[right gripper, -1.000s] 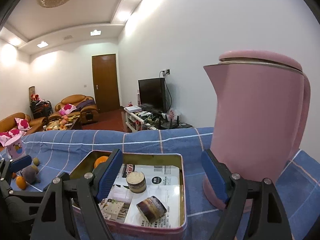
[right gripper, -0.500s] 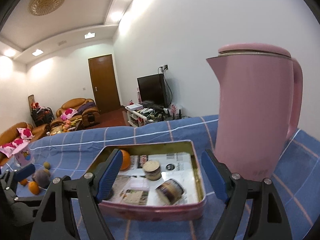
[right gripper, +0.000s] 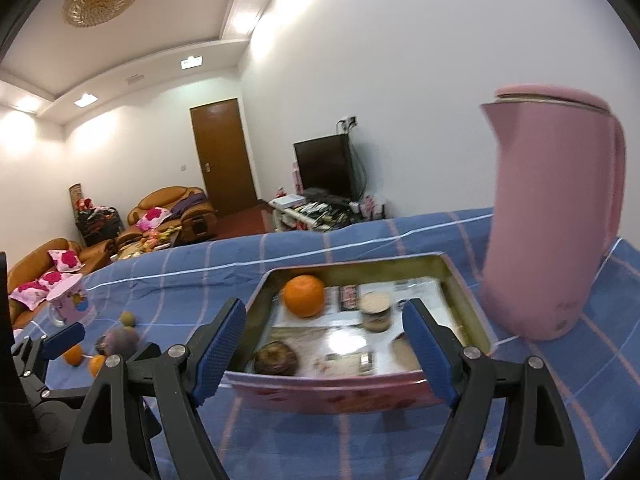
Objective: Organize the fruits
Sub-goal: 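Move both open tools back toward the remaining fruits, then grasp an orange with the left tool while the right tool grasps another orange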
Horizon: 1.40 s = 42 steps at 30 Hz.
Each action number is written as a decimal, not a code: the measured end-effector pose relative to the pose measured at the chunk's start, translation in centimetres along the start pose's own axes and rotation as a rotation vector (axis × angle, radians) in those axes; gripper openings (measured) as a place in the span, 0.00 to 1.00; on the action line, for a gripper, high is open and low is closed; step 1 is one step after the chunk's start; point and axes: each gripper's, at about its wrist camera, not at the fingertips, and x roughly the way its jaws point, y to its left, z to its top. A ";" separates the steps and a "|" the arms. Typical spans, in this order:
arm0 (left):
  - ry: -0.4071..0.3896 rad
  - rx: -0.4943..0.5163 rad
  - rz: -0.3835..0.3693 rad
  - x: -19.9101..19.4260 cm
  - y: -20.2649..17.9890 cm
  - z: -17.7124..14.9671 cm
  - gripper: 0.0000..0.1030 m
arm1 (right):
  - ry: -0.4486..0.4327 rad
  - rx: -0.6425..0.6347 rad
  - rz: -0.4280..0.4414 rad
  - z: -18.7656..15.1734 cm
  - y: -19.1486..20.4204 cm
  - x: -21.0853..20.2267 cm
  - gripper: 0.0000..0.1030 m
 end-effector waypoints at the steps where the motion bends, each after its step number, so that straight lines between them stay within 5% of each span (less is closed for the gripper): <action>1: 0.002 -0.004 0.005 0.1 0.5 0.0 1.00 | 0.005 -0.002 0.007 -0.1 0.5 0.1 0.79; 14: 0.064 -0.070 0.095 2.1 9.0 -0.6 1.00 | 0.092 -0.045 0.128 -1.7 8.4 2.5 0.79; 28: 0.148 -0.055 0.212 4.6 18.0 -1.2 1.00 | 0.285 -0.060 0.250 -3.8 15.2 5.2 0.79; 35: 0.196 -0.167 0.196 5.0 23.8 -1.6 0.99 | 0.405 -0.129 0.366 -5.4 19.6 6.2 0.77; 42: 0.228 -0.147 0.105 5.6 23.0 -1.7 0.99 | 0.516 -0.120 0.381 -6.8 22.8 8.7 0.69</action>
